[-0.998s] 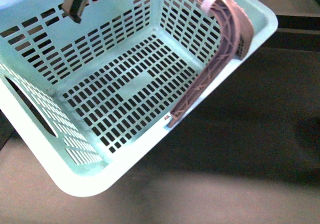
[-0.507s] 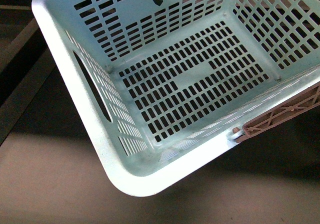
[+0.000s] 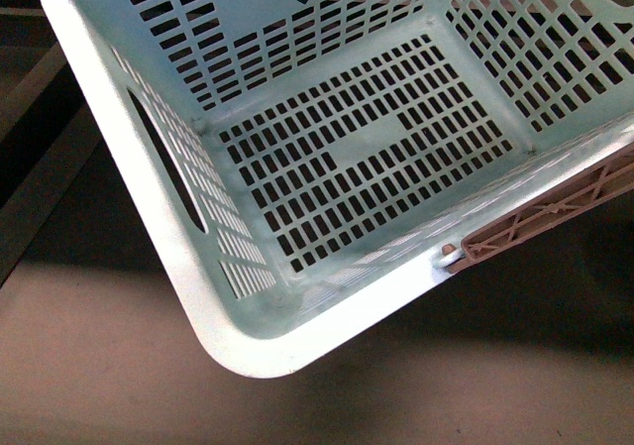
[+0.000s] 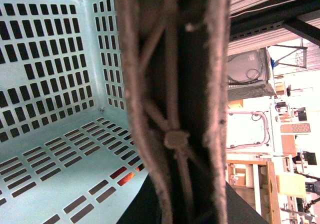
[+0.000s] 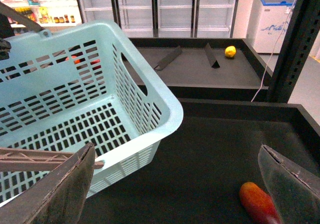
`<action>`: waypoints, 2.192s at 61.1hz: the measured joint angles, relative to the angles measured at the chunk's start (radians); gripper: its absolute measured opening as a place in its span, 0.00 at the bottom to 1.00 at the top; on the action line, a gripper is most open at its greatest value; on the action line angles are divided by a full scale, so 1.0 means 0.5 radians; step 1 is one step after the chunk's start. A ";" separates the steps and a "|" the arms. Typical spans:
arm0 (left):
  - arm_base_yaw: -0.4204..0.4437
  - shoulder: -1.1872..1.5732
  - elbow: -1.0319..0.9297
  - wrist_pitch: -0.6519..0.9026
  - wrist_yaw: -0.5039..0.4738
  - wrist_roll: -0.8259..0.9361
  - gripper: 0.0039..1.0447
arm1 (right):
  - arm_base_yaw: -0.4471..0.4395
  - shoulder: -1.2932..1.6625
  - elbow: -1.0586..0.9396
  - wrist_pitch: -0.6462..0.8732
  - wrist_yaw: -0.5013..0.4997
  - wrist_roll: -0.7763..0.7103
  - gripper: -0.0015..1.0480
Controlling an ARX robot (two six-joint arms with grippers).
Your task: Pick apple with right arm and hold basket with left
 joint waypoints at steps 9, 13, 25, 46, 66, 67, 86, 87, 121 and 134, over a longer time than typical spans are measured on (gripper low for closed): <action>0.000 0.000 0.000 0.000 -0.003 0.001 0.06 | -0.145 0.540 0.190 -0.459 -0.049 0.526 0.91; 0.000 0.004 0.000 -0.001 -0.008 0.002 0.06 | -0.224 0.709 0.190 -0.304 -0.101 0.552 0.91; 0.000 0.004 0.000 -0.001 -0.002 0.002 0.06 | -0.626 1.674 0.172 0.674 -0.186 0.326 0.91; 0.000 0.005 0.000 -0.001 -0.005 0.002 0.06 | -1.027 4.128 0.668 2.037 -0.005 -0.238 0.91; 0.000 0.007 0.000 -0.001 -0.002 0.002 0.06 | -0.975 4.517 0.974 1.865 0.071 -0.300 0.91; 0.000 0.007 0.000 -0.001 -0.007 0.002 0.06 | -0.967 4.531 0.995 1.855 0.074 -0.301 0.91; 0.000 0.007 0.000 -0.002 -0.004 0.003 0.06 | -0.883 4.707 1.244 1.714 0.132 -0.290 0.91; 0.000 0.007 0.000 -0.002 -0.004 0.003 0.06 | -0.876 4.717 1.260 1.708 0.139 -0.289 0.91; 0.000 0.008 0.000 -0.002 -0.002 0.003 0.06 | -0.890 4.645 1.218 1.631 0.024 -0.263 0.76; 0.000 0.008 0.000 -0.001 -0.003 0.002 0.06 | -0.899 4.055 0.951 1.498 -0.226 -0.219 0.76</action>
